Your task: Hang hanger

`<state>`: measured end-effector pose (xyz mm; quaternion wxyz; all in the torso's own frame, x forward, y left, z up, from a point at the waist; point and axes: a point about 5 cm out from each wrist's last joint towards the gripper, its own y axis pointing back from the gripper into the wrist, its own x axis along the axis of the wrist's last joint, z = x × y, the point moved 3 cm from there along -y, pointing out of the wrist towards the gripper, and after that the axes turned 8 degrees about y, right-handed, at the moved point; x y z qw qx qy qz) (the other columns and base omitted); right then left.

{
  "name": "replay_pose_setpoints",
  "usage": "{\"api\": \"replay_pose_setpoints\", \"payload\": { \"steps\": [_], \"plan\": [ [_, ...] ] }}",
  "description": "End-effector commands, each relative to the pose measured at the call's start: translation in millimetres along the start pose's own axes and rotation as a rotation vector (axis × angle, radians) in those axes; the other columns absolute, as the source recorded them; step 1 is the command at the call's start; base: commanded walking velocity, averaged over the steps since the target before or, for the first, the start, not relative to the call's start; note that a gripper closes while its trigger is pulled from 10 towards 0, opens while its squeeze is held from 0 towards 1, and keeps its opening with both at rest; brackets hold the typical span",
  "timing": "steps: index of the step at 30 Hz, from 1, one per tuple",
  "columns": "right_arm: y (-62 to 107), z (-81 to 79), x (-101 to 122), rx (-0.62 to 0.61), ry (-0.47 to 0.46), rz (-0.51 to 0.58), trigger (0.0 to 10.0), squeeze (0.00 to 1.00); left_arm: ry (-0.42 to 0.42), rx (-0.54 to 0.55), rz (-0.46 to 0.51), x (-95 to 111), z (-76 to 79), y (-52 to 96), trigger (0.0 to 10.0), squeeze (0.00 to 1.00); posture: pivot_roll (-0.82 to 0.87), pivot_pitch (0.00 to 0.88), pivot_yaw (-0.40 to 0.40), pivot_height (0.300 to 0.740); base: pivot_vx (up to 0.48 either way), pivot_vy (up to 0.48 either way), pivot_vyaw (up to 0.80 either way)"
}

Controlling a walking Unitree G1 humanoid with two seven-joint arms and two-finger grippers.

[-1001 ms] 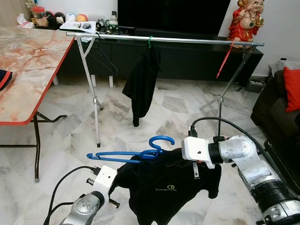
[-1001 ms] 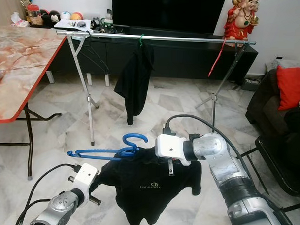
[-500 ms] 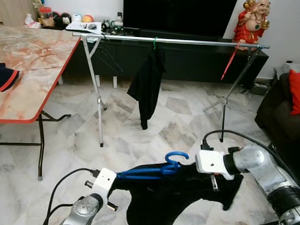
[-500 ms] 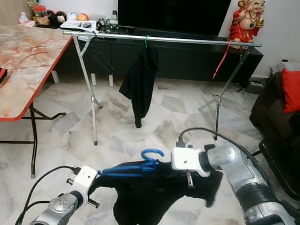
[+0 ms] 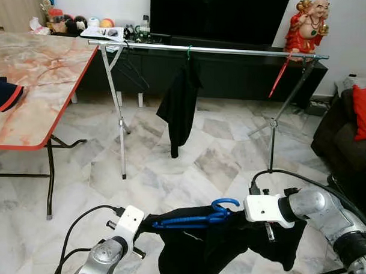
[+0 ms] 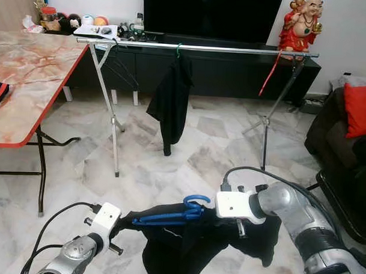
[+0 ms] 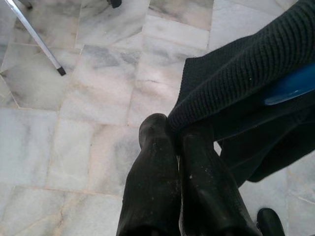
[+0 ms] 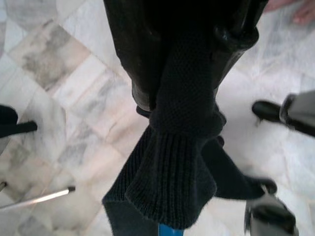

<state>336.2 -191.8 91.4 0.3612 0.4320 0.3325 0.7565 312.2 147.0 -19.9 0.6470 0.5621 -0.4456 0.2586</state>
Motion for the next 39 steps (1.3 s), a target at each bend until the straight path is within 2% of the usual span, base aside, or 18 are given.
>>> {"api": "replay_pose_setpoints", "payload": {
  "steps": [1,5,11,16,17,21,27,34,37,39],
  "plan": [
    [24.8,-5.0,-31.5,-0.004,-0.04,-0.147,0.0,0.0,0.012,0.072,-0.08,-21.0,-17.6,8.3,0.0,0.0,0.11,0.047,-0.074,0.74,0.0,0.0,0.0],
    [23.1,-3.9,-39.7,-0.021,-0.006,-0.234,0.0,0.0,0.013,0.073,-0.078,-20.9,-18.2,8.6,0.0,0.0,0.12,0.056,-0.076,0.74,0.0,0.0,0.0],
    [12.8,0.7,-43.7,-0.104,0.027,-0.305,0.0,0.0,0.011,0.065,-0.054,-14.9,-19.9,8.3,0.0,0.0,0.12,0.06,-0.078,0.74,0.0,0.0,0.0],
    [-0.6,-4.2,-38.7,-0.125,0.007,-0.264,0.0,0.0,-0.018,0.046,-0.023,-4.6,-18.6,6.0,0.0,0.0,0.12,0.063,-0.08,0.74,0.0,0.0,0.0],
    [-9.8,-9.6,-36.7,-0.127,-0.005,-0.248,0.0,0.0,-0.022,0.023,0.004,3.9,-15.2,4.0,0.0,0.0,0.12,0.063,-0.08,0.74,0.0,0.0,0.0],
    [-27.1,-17.2,-35.1,-0.173,-0.043,-0.245,0.0,0.0,-0.038,-0.046,0.062,22.9,-5.9,1.2,0.0,0.0,0.12,0.063,-0.079,0.74,0.0,0.0,0.0],
    [-40.4,-24.7,-36.2,-0.211,-0.069,-0.273,0.0,0.0,-0.078,-0.154,0.1,39.6,6.4,2.4,0.0,0.0,0.13,0.066,-0.079,0.74,0.0,0.0,0.0],
    [-45.8,-9.4,-28.9,-0.354,-0.173,-0.243,0.0,0.0,-0.131,-0.322,0.072,42.4,24.0,10.7,0.0,0.0,0.13,0.068,-0.078,0.74,0.0,0.0,0.0],
    [-51.9,-3.1,-20.0,-0.399,-0.237,-0.196,0.0,0.0,-0.154,-0.452,0.08,48.1,39.5,20.7,0.0,0.0,0.13,0.069,-0.077,0.74,0.0,0.0,0.0],
    [-53.1,-2.0,-18.8,-0.41,-0.244,-0.194,0.0,0.0,-0.162,-0.468,0.08,49.9,41.8,22.9,0.0,0.0,0.14,0.068,-0.078,0.74,0.0,0.0,0.0]
  ]
}}
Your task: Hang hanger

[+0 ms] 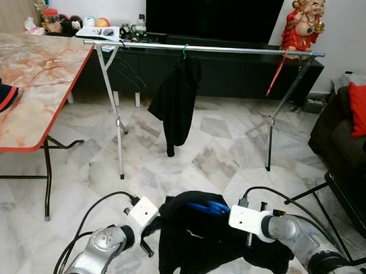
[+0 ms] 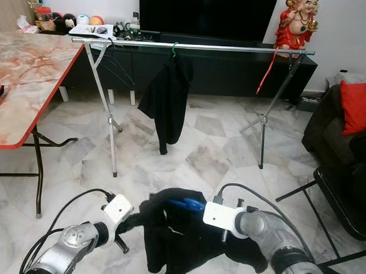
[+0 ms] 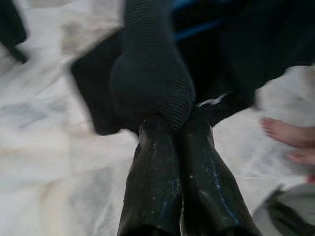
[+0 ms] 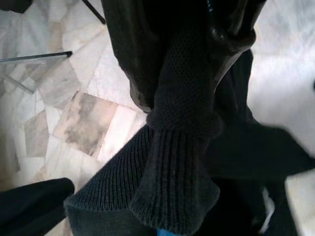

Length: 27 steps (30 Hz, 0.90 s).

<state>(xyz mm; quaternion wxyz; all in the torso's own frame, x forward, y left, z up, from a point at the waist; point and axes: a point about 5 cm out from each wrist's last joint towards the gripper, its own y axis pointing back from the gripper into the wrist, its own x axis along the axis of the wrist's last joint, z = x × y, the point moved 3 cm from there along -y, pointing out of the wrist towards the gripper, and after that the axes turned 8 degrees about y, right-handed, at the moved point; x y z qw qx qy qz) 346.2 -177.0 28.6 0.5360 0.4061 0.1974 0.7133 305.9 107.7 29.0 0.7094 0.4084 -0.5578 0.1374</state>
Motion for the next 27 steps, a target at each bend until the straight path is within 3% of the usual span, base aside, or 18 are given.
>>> {"api": "replay_pose_setpoints", "payload": {
  "steps": [1,4,10,15,17,19,20,21,25,26,27],
  "plan": [
    [2.0,14.7,3.6,-0.067,-0.062,0.018,0.0,0.0,-0.022,-0.046,0.013,9.0,6.5,0.7,0.0,0.0,0.14,0.068,-0.078,0.74,0.0,0.0,0.0],
    [-4.9,10.5,20.6,-0.051,-0.12,0.09,0.0,0.0,-0.047,-0.139,0.074,32.4,21.0,2.1,0.0,0.0,0.14,0.067,-0.078,0.74,0.0,0.0,0.0],
    [-7.9,7.1,14.4,-0.059,-0.123,0.029,0.0,0.0,-0.072,-0.251,0.119,53.5,43.2,5.0,0.0,0.0,0.15,0.066,-0.082,0.74,0.0,0.0,0.0],
    [-7.7,10.5,16.5,-0.082,-0.167,0.047,0.0,0.0,-0.069,-0.331,0.102,55.7,58.4,9.7,0.4,0.0,0.15,0.066,-0.081,0.74,0.0,0.0,0.0],
    [-7.1,16.1,20.8,-0.105,-0.208,0.077,0.0,0.0,-0.05,-0.362,0.082,53.5,60.6,15.0,4.2,0.0,0.15,0.065,-0.081,0.74,0.0,0.0,0.0],
    [-6.9,18.0,21.7,-0.114,-0.217,0.082,0.0,0.0,-0.049,-0.376,0.074,53.3,61.5,17.6,4.2,0.0,0.15,0.065,-0.081,0.74,0.0,0.0,0.0],
    [-6.3,22.0,22.7,-0.136,-0.223,0.085,0.0,0.0,-0.069,-0.428,0.058,53.0,66.9,24.0,8.1,0.0,0.15,0.065,-0.081,0.74,0.0,0.0,0.0],
    [-6.1,23.7,23.5,-0.146,-0.229,0.09,0.0,0.0,-0.077,-0.449,0.054,53.4,69.3,26.6,10.0,0.0,0.15,0.062,-0.083,0.74,0.0,0.0,0.0],
    [-5.5,35.1,39.7,-0.18,-0.33,0.188,0.0,0.0,-0.081,-0.521,0.023,53.8,78.2,33.9,10.0,0.01,0.16,0.061,-0.081,0.74,0.0,0.0,0.0],
    [-5.5,36.3,42.8,-0.178,-0.342,0.206,0.0,0.0,-0.078,-0.52,0.022,53.5,78.5,33.4,10.0,0.25,0.16,0.06,-0.081,0.74,0.0,0.0,0.0],
    [-5.5,37.7,47.0,-0.175,-0.351,0.228,0.0,0.0,-0.077,-0.525,0.013,52.4,79.7,33.1,10.0,0.77,0.16,0.06,-0.081,0.74,0.0,0.0,0.0]
  ]
}}
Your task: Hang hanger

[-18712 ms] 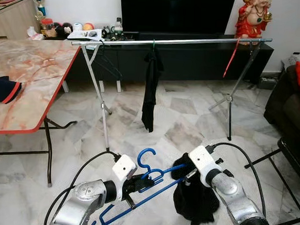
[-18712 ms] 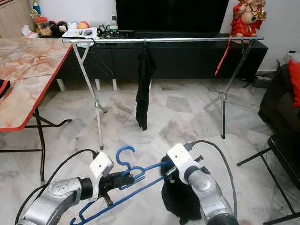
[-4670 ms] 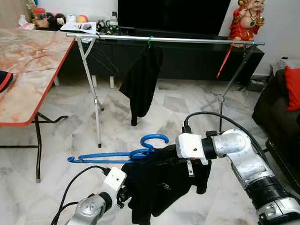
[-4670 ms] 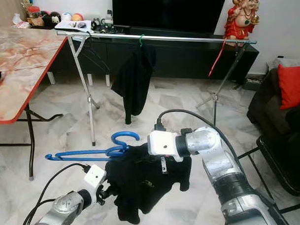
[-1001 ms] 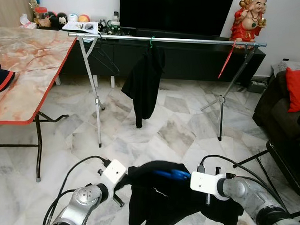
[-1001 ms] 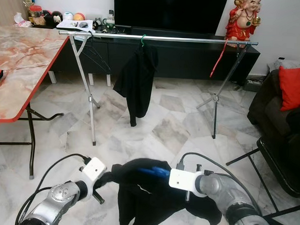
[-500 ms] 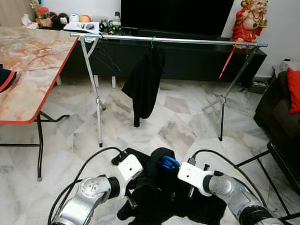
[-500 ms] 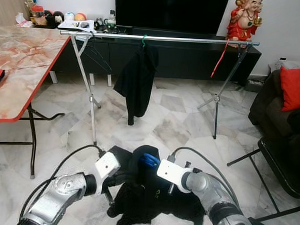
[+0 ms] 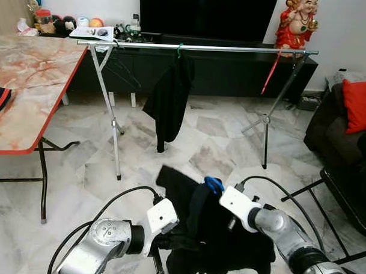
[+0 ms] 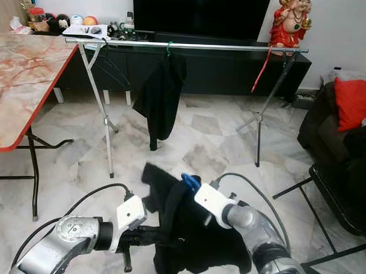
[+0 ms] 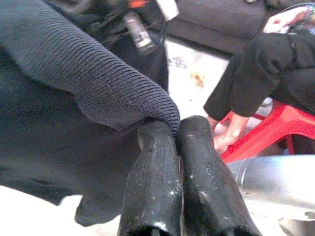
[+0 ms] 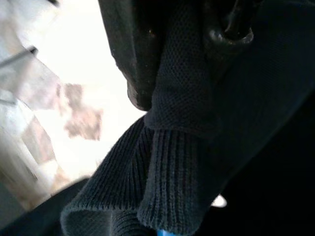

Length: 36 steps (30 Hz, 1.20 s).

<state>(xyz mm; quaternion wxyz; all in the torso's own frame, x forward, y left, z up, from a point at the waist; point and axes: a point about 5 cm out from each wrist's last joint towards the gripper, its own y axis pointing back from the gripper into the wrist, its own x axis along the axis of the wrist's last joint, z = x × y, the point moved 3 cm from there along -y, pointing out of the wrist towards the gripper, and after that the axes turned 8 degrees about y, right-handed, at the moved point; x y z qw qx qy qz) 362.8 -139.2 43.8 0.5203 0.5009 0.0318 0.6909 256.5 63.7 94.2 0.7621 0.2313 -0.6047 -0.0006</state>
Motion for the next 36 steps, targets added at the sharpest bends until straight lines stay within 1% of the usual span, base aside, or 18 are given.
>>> {"api": "replay_pose_setpoints", "payload": {
  "steps": [1,2,6,10,13,14,16,18,19,21,22,23,26,28,29,31,34,36],
  "plan": [
    [2.6,18.1,15.3,-0.053,-0.023,0.065,0.0,0.0,-0.001,-0.06,-0.012,-0.5,10.3,-4.3,10.0,0.77,0.16,0.06,-0.081,0.74,0.0,0.0,0.0],
    [2.3,18.2,17.0,-0.052,-0.023,0.072,0.0,0.0,-0.002,-0.061,-0.014,-0.9,10.6,-4.5,10.0,1.0,0.16,0.06,-0.082,0.74,0.0,0.0,0.0],
    [1.5,19.5,22.6,-0.051,-0.031,0.097,0.0,0.0,-0.006,-0.064,-0.028,-0.3,12.0,-3.6,10.0,1.0,0.16,0.06,-0.082,0.74,0.0,0.0,0.0],
    [0.9,17.3,25.0,-0.031,-0.026,0.112,0.0,0.0,-0.006,-0.058,-0.039,-1.0,11.5,-2.1,10.0,1.0,0.17,0.053,-0.08,0.74,0.0,0.0,0.0],
    [2.9,12.7,23.3,0.027,0.015,0.12,0.0,0.0,-0.038,0.03,-0.069,-6.1,-2.3,1.9,10.0,1.0,0.17,0.053,-0.08,0.74,0.0,0.0,0.0],
    [4.4,10.3,20.0,0.053,0.053,0.111,0.0,0.0,-0.038,0.059,-0.067,-6.4,-7.0,3.4,10.0,1.0,0.16,0.044,-0.078,0.74,0.0,0.0,0.0],
    [6.5,6.9,14.9,0.087,0.1,0.096,0.0,0.0,-0.028,0.076,-0.055,-5.0,-10.1,5.6,10.0,1.0,0.16,0.04,-0.078,0.74,0.0,0.0,0.0],
    [10.6,-0.4,7.6,0.164,0.147,0.091,0.0,0.0,-0.03,0.098,-0.046,-2.6,-14.1,10.7,10.0,1.0,0.16,0.038,-0.079,0.74,0.0,0.0,0.0],
    [10.6,-0.4,7.6,0.164,0.147,0.091,0.0,0.0,-0.03,0.098,-0.046,-2.6,-14.1,10.7,10.0,1.0,0.16,0.038,-0.079,0.74,0.0,0.0,0.0],
    [19.2,-10.5,-9.1,0.275,0.234,0.053,0.0,0.0,-0.052,0.124,-0.045,-0.6,-19.9,21.2,10.0,1.0,0.16,0.026,-0.079,0.74,0.0,0.0,0.0],
    [19.2,-10.5,-9.1,0.275,0.234,0.053,0.0,0.0,-0.052,0.124,-0.045,-0.6,-19.9,21.2,10.0,1.0,0.16,0.026,-0.079,0.74,0.0,0.0,0.0],
    [22.4,-13.1,-14.6,0.314,0.233,0.042,0.0,0.0,-0.063,0.123,-0.059,-2.4,-21.4,26.3,10.0,1.0,0.16,0.026,-0.079,0.74,0.0,0.0,0.0],
    [26.5,-15.1,-20.0,0.357,0.241,0.031,0.0,0.0,-0.082,0.139,-0.089,-6.0,-26.7,33.2,10.0,1.0,0.16,0.026,-0.079,0.74,0.0,0.0,0.0],
    [28.0,-16.9,-22.4,0.38,0.244,0.024,0.0,0.0,-0.083,0.143,-0.096,-7.4,-28.2,34.7,10.0,1.0,0.16,0.017,-0.078,0.74,0.0,0.0,0.0],
    [31.8,-26.3,-25.1,0.467,0.259,0.037,0.0,0.0,-0.083,0.14,-0.111,-11.4,-29.0,34.9,10.0,1.0,0.16,0.012,-0.078,0.74,0.0,0.0,0.0],
    [32.6,-32.7,-23.0,0.516,0.257,0.063,0.0,0.0,-0.077,0.129,-0.122,-15.7,-27.5,32.0,10.0,1.0,0.16,0.011,-0.078,0.74,0.0,0.0,0.0],
    [32.1,-40.6,-15.5,0.571,0.251,0.115,0.0,0.0,-0.073,0.116,-0.135,-21.7,-25.6,25.4,10.0,1.0,0.16,0.011,-0.078,0.74,0.0,0.0,0.0],
    [32.0,-41.8,-14.5,0.58,0.253,0.122,0.0,0.0,-0.073,0.12,-0.135,-22.2,-26.2,24.2,10.0,1.0,0.16,0.011,-0.078,0.74,0.0,0.0,0.0]
  ]
}}
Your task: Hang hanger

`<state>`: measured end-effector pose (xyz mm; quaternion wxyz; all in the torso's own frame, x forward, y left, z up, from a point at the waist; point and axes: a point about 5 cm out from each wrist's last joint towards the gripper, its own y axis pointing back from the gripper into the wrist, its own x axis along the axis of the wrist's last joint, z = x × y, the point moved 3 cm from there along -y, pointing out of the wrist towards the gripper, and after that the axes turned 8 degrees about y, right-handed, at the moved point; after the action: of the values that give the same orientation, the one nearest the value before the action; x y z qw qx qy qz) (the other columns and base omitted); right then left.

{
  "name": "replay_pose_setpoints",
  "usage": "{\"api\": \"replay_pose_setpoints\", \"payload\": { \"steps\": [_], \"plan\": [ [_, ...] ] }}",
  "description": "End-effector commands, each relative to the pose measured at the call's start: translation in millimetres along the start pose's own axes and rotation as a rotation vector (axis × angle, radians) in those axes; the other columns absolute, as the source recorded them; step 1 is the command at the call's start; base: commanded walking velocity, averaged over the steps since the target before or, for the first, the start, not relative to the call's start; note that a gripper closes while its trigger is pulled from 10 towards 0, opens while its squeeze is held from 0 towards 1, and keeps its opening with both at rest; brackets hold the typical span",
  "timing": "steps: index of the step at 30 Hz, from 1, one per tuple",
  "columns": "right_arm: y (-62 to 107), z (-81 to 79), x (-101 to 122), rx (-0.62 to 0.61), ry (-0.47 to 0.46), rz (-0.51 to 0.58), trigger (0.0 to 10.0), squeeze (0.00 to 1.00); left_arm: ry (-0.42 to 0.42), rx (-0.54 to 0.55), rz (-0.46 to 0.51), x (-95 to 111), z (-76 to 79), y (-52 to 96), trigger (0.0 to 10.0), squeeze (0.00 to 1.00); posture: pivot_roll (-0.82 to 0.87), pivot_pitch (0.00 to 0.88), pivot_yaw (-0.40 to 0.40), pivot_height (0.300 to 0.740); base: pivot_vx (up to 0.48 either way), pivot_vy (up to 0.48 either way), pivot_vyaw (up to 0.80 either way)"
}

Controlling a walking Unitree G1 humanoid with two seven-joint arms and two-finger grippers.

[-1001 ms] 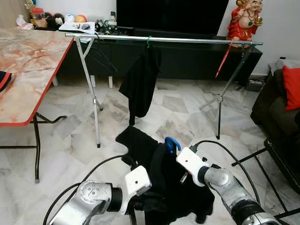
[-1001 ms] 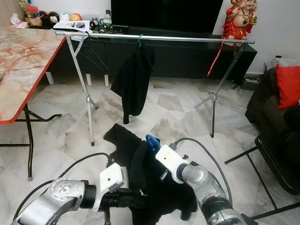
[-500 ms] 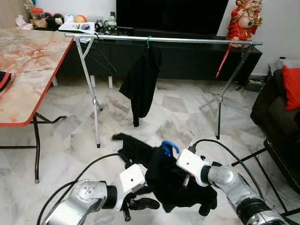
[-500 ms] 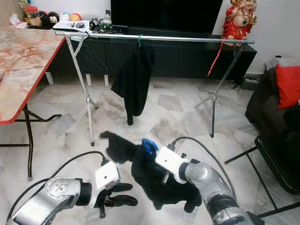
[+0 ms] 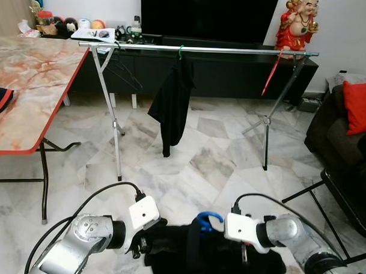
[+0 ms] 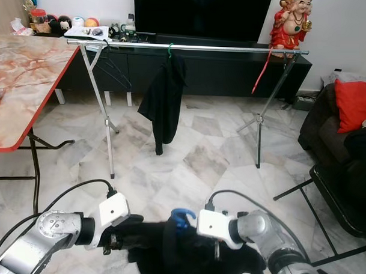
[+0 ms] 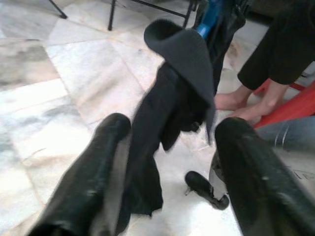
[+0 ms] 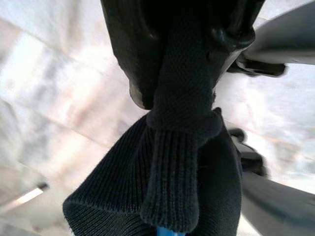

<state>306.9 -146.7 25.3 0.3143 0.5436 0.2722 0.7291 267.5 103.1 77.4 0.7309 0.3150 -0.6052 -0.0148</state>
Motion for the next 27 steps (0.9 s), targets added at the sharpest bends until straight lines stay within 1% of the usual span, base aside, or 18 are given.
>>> {"api": "replay_pose_setpoints", "payload": {
  "steps": [1,2,3,4,6,7,9,11,12,13,16,27],
  "plan": [
    [0.8,1.5,5.7,0.01,0.027,0.031,0.0,0.0,-0.021,0.018,0.007,2.1,-2.7,-4.7,10.0,1.0,0.17,0.01,-0.088,0.74,0.0,0.0,0.0],
    [0.8,1.5,5.7,0.01,0.027,0.031,0.0,0.0,-0.021,0.018,0.007,2.1,-2.7,-4.7,10.0,1.0,0.17,0.01,-0.088,0.74,0.0,0.0,0.0],
    [-1.2,-5.8,4.9,0.065,0.046,0.027,0.0,0.0,-0.016,0.036,0.014,1.3,-6.3,-6.8,10.0,1.0,0.17,0.016,-0.092,0.74,0.0,0.0,0.0],
    [-1.7,-8.0,4.5,0.079,0.052,0.026,0.0,0.0,-0.018,0.036,0.008,0.3,-6.9,-7.2,10.0,1.0,0.17,0.016,-0.093,0.74,0.0,0.0,0.0],
    [-1.8,-8.6,4.7,0.083,0.055,0.028,0.0,0.0,-0.022,0.031,-0.002,-1.3,-7.2,-7.2,10.0,1.0,0.17,0.02,-0.094,0.74,0.0,0.0,0.0],
    [-1.9,-8.5,5.5,0.084,0.055,0.035,0.0,0.0,-0.029,0.013,-0.01,-3.0,-5.7,-7.4,10.0,0.0,0.17,0.02,-0.094,0.74,0.0,0.0,0.0],
    [-1.9,-8.4,7.0,0.088,0.055,0.046,0.0,0.0,-0.035,-0.012,-0.018,-5.4,-3.4,-8.0,10.0,0.0,0.17,0.02,-0.094,0.74,0.0,0.0,0.0],
    [-2.2,-6.3,10.0,0.08,0.059,0.06,0.0,0.0,-0.024,-0.049,-0.029,-7.9,1.2,-10.2,10.0,0.0,0.17,0.027,-0.095,0.74,0.0,0.0,0.0],
    [-2.2,-6.3,10.0,0.08,0.059,0.06,0.0,0.0,-0.024,-0.049,-0.029,-7.9,1.2,-10.2,10.0,0.0,0.17,0.027,-0.095,0.74,0.0,0.0,0.0],
    [-2.7,-4.5,12.8,0.075,0.062,0.071,0.0,0.0,-0.014,-0.084,-0.037,-9.7,5.7,-12.3,10.0,0.0,0.17,0.032,-0.098,0.74,0.0,0.0,0.0],
    [-4.5,-1.9,16.4,0.067,0.081,0.073,0.0,0.0,0.004,-0.14,-0.041,-10.0,13.9,-15.4,10.0,0.0,0.17,0.033,-0.098,0.74,0.0,0.0,0.0],
    [-6.4,-0.4,18.7,0.059,0.091,0.074,0.0,0.0,0.001,-0.154,-0.043,-9.1,15.4,-17.8,10.0,0.0,0.17,0.038,-0.1,0.74,0.0,0.0,0.0]
  ]
}}
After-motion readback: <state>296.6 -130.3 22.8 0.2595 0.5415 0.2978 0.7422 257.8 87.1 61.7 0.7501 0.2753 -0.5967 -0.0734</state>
